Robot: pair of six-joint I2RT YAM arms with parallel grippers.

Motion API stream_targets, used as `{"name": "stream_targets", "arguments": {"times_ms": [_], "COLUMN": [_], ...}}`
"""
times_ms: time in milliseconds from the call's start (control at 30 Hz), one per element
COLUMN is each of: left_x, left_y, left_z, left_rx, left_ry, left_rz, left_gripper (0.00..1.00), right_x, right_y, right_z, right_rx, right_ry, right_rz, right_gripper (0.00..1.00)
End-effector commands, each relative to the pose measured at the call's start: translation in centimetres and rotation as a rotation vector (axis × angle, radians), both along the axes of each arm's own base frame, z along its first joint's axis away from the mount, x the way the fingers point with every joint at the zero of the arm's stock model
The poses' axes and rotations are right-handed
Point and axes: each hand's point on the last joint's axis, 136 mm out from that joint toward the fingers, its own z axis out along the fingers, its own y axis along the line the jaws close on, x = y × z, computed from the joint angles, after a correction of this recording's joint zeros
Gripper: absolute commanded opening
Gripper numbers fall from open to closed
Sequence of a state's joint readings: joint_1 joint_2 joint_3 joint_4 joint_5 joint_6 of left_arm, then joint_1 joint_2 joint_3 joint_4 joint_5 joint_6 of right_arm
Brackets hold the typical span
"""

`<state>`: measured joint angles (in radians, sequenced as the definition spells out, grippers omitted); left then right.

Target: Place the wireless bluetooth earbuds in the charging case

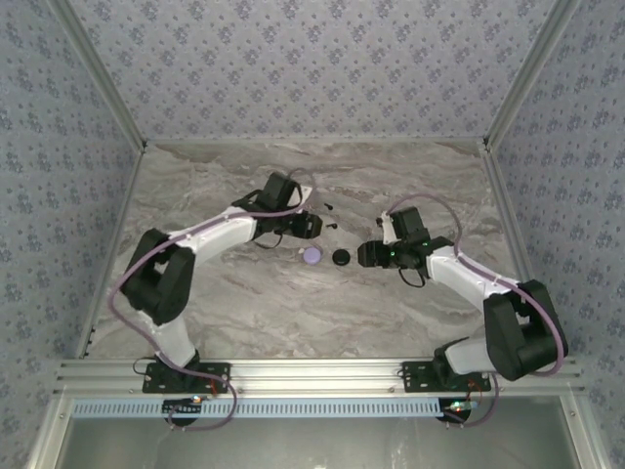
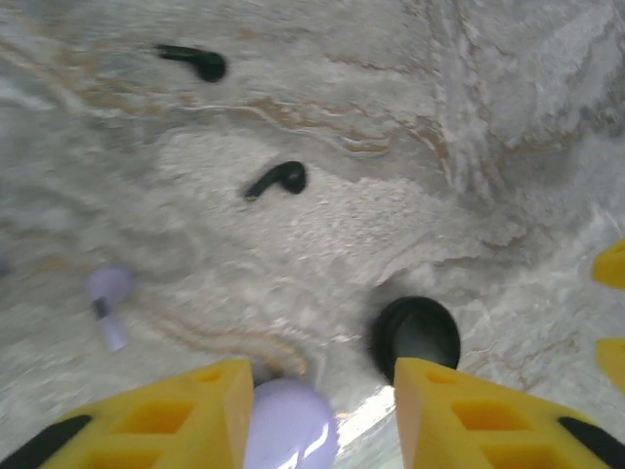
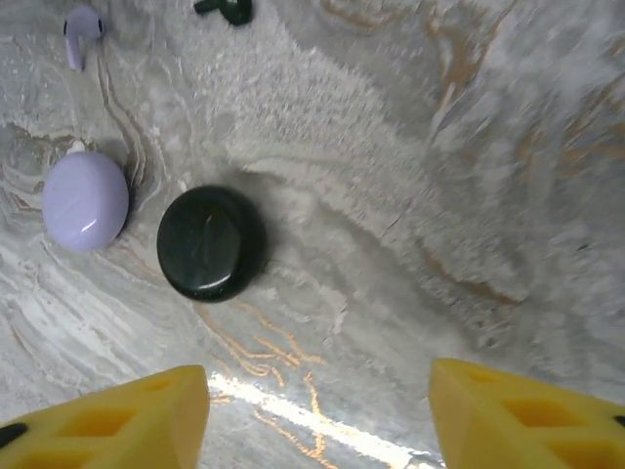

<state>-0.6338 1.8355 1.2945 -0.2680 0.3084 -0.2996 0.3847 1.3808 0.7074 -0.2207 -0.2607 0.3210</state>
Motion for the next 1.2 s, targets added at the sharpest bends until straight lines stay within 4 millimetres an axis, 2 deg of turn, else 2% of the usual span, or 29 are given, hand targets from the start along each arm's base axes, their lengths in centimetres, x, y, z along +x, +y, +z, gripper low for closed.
{"name": "stream_targets", "arguments": {"times_ms": [0,167,400,633,767,1167], "left_x": [-1.0,-1.0,-0.6,-1.0,-1.3,-2.3], "left_y": [-2.0,-3.7,-4.6,-4.7,-4.5,-4.2], "left_z": [-0.8,-2.7,-4.6,-6.3,-7.1,-7.8], "left_rx": [0.0,0.023,0.03,0.059,0.078,0.124], "left_ry": [0.075,0.129,0.179,0.215,0.232,0.253], "left_rz": [-0.07,-0.094,-0.097,-0.095,-0.094,-0.109], "left_gripper": [0.37,0.28,0.19,0.17,0.17,0.17], "right_x": [-0.7,-0.7,-0.5,0.1,0.5,2.2], "right_y": [1.4,2.8,4.3,4.9,4.4,4.2], "right_z": [-1.1,-2.2,-3.5,-4.2,-4.5,-4.2], "right_rx": [0.064,0.1,0.125,0.116,0.082,0.056], "right_ry": [0.055,0.092,0.14,0.156,0.156,0.138], "right_rz": [-0.004,0.002,0.004,-0.01,-0.037,-0.085], "right_gripper": [0.52,0.36,0.24,0.22,0.21,0.2]}}
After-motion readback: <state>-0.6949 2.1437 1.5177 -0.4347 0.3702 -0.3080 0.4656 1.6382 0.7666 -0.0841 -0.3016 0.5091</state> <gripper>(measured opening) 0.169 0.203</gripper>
